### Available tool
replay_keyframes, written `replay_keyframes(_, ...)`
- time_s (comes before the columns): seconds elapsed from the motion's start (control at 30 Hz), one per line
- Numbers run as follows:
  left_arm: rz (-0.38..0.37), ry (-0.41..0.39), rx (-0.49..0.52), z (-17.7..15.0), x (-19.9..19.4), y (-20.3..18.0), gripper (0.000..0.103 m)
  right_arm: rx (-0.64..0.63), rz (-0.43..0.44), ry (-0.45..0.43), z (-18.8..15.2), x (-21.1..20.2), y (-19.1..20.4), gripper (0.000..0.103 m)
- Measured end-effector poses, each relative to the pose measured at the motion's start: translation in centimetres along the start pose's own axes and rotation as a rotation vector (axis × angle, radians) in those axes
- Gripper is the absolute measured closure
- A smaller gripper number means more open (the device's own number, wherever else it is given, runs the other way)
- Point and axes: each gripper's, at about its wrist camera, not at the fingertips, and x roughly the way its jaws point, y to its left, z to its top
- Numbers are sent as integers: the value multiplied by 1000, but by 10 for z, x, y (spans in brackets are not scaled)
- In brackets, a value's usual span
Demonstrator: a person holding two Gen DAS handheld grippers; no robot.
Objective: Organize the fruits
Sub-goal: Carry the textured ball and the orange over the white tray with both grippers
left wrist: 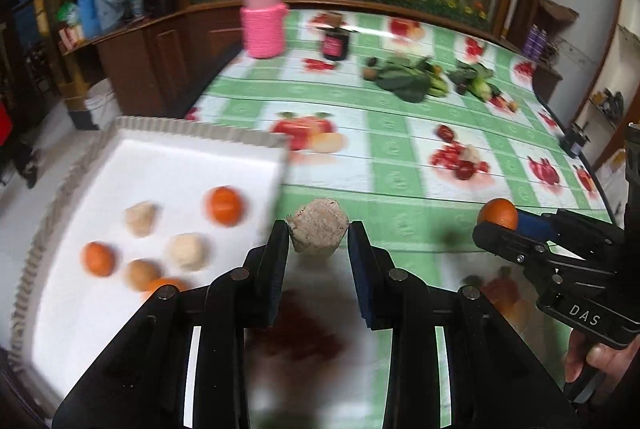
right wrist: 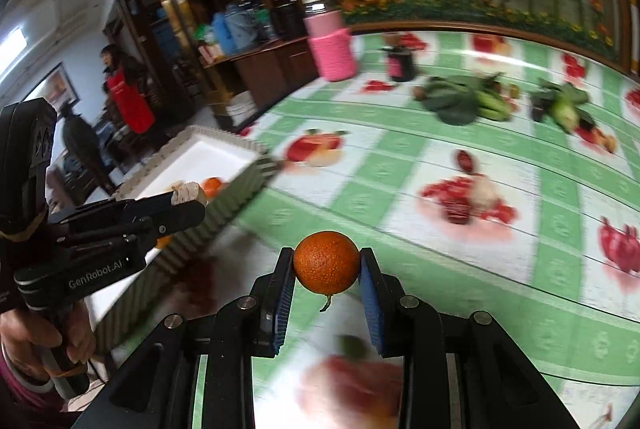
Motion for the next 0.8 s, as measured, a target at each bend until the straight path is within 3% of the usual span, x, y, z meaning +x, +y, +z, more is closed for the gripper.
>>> replay_keyframes(0.37, 154, 21, -136, -33, -29, 111, 73, -138, 152, 50, 11, 40, 98, 72)
replay_keyframes(0.8, 188, 80, -182, -58, -17, 146, 73, -268, 217, 152, 7, 89, 170, 72)
